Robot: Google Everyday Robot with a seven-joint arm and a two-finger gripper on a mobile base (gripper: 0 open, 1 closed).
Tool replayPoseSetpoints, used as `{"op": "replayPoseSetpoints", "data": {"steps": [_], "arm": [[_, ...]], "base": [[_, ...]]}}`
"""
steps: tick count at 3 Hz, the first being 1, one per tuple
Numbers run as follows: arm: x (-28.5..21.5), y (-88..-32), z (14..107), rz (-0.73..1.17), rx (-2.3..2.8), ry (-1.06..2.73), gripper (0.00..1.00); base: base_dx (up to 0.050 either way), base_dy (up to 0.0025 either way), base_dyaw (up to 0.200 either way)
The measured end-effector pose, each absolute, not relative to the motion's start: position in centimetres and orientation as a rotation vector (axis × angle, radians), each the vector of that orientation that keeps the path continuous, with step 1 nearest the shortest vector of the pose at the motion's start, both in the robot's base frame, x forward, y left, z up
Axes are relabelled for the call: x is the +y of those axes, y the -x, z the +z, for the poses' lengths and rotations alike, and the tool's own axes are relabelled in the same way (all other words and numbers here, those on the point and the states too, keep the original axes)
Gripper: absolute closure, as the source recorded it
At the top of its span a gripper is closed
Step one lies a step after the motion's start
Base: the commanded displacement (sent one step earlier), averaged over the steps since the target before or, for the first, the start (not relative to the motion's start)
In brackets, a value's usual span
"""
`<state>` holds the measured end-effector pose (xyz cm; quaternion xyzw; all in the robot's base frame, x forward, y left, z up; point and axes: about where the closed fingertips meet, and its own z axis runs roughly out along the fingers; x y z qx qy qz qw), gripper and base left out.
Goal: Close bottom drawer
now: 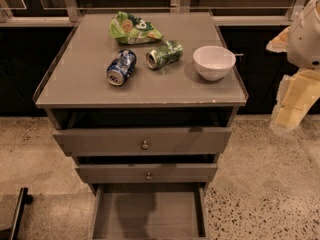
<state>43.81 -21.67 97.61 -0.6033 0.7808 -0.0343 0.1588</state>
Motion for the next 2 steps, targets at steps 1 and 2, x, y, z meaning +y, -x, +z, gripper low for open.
{"op": "replayPoseSetpoints", "data": {"steps": [1, 2], "arm": [[-21.7, -43.8, 97.6, -0.098, 2.232, 1.725, 0.0], [-22.1, -43.6, 95.6, -0.074, 2.202, 1.735, 0.0]], "base": [[0.0, 0.0, 0.0], [0.0, 0.0, 0.0]]}}
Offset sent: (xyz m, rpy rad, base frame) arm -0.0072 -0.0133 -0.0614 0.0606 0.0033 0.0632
